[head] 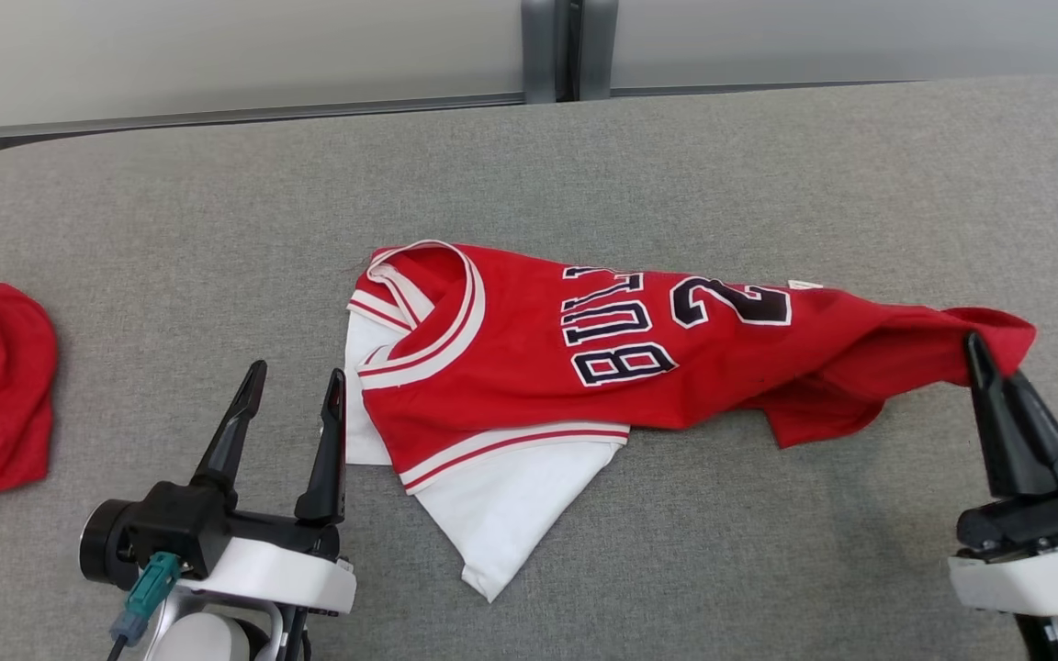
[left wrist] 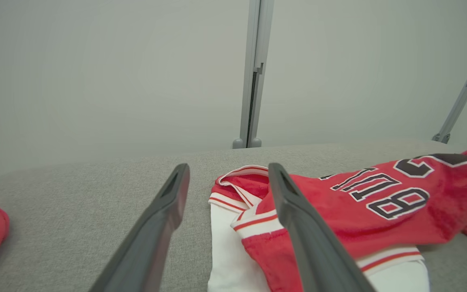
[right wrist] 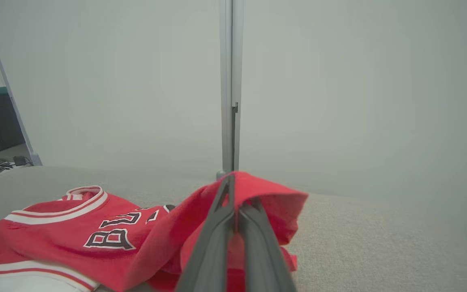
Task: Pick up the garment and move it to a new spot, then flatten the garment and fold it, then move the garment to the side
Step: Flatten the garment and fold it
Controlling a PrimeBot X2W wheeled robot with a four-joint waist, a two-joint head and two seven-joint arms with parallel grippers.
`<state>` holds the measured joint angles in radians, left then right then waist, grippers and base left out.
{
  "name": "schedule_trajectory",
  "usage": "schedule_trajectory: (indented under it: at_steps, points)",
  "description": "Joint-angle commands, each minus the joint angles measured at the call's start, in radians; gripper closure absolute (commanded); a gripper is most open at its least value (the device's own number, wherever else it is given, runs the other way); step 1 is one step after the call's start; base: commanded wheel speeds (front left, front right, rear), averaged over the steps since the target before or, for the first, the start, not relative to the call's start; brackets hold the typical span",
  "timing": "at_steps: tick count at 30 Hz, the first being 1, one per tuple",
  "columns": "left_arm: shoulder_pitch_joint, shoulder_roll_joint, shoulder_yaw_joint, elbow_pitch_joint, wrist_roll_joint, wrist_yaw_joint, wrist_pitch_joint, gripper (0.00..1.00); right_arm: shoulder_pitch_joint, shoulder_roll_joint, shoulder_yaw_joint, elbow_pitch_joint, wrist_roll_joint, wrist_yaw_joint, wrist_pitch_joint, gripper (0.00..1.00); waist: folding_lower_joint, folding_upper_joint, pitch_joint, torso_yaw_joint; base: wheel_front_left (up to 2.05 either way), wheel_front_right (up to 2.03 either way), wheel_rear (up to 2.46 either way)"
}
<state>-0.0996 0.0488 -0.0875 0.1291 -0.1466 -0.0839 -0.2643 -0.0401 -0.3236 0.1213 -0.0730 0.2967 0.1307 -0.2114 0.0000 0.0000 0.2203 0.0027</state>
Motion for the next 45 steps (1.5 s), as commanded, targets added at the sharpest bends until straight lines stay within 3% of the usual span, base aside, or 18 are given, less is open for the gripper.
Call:
schedule_trajectory:
  at_steps: [1,8,17,30,38,39,45]
  points:
    - [-0.007,0.003,0.003,-0.005,0.007,-0.004,0.000,0.00,0.002,-0.014,-0.017,-0.041,-0.012,0.000,0.001,1.00,0.0000,0.0000,0.001,-0.002,0.00,0.00,0.00]
    - [-0.015,0.003,-0.004,-0.011,0.001,0.000,0.000,0.00,0.003,-0.026,-0.098,-0.167,0.004,0.000,0.033,1.00,0.0000,0.0000,0.010,0.005,0.00,0.00,0.00]
    - [-0.049,0.003,-0.021,-0.023,-0.008,0.004,0.000,0.00,-0.032,-0.056,-0.118,-0.132,0.040,0.000,0.082,1.00,0.0000,0.0000,0.054,0.036,0.00,0.00,0.00]
    - [-0.124,0.003,-0.066,-0.036,-0.030,0.014,0.000,0.00,-0.181,-0.111,-0.027,0.248,0.163,0.000,0.065,1.00,0.0000,0.0000,0.153,0.103,0.00,0.00,0.00]
    - [-0.130,0.003,-0.063,-0.030,-0.028,0.017,0.000,0.00,-0.237,-0.116,-0.022,0.452,0.219,0.000,0.010,1.00,0.0000,0.0000,0.159,0.093,0.00,0.00,0.00]
    - [-0.129,0.003,-0.062,-0.028,-0.024,0.015,0.000,0.00,-0.244,-0.109,-0.021,0.468,0.226,0.000,0.003,0.00,0.0000,0.0000,0.156,0.089,0.00,0.00,0.00]
    - [-0.109,0.003,-0.044,-0.022,-0.011,0.009,0.000,0.00,-0.253,-0.100,-0.051,0.514,0.221,0.000,-0.030,0.00,0.0000,0.0000,0.130,0.059,0.00,0.00,0.00]
